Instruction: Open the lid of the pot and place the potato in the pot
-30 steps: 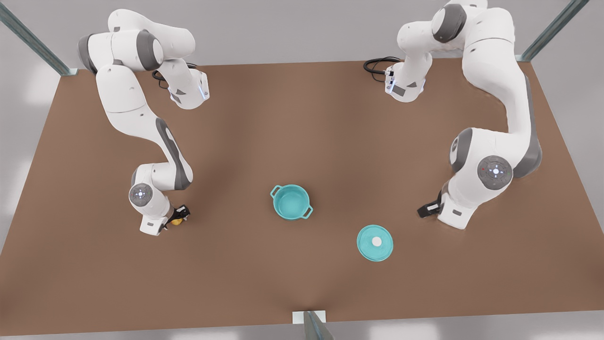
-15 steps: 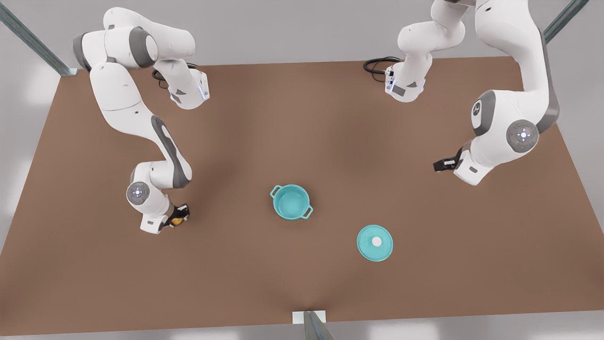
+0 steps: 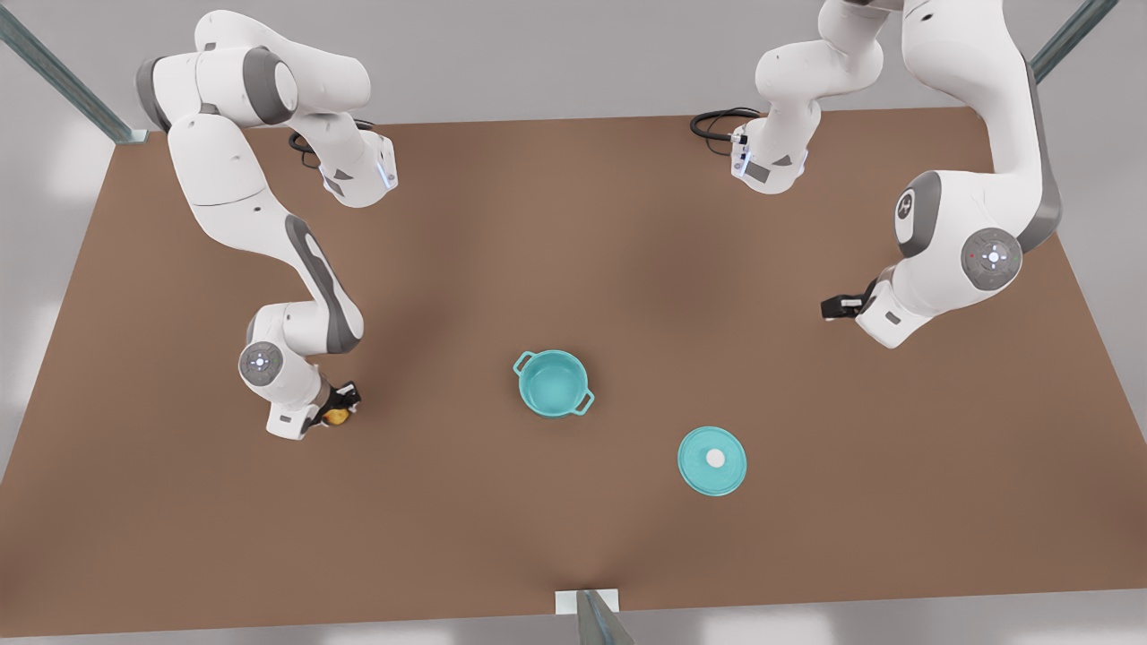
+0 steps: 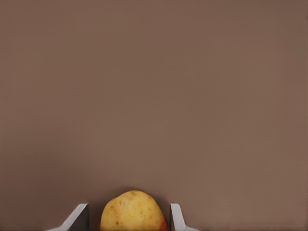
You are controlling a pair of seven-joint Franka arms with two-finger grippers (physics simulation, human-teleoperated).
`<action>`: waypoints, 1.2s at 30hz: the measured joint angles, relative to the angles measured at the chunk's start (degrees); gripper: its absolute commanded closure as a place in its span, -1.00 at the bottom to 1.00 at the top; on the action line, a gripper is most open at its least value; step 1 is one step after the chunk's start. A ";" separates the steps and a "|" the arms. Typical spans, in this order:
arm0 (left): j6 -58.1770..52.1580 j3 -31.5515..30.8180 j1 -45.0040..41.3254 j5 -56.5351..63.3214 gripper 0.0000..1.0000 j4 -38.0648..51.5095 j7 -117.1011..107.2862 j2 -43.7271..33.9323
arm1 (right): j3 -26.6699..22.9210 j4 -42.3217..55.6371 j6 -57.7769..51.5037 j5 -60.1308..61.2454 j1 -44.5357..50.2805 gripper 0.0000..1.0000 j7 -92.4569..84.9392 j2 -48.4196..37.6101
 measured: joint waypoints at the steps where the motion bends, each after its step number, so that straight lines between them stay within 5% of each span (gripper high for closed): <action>1: -0.04 -0.01 -0.02 0.00 -1.00 -0.03 0.29 -0.01 | 0.00 -0.22 -0.01 0.00 -0.04 -0.38 -0.11 -0.12; 7: -0.18 -0.01 -0.05 0.00 -1.00 -0.01 1.70 -0.02 | 0.01 -1.04 -0.08 0.13 -0.39 -0.02 -1.07 -0.73; 17: -0.22 -0.09 -0.13 0.00 -1.00 0.10 3.20 0.08 | 0.62 -0.87 -2.08 0.47 -0.31 0.01 -2.81 -3.58; 30: 0.21 -0.01 -0.04 0.24 -1.00 0.44 4.25 0.68 | 13.54 5.28 -8.14 0.74 1.49 0.01 -3.98 -10.25; 36: 0.31 0.06 0.24 0.33 -1.00 0.36 4.58 0.61 | 14.49 13.06 -8.97 1.49 11.15 0.03 -4.23 -6.95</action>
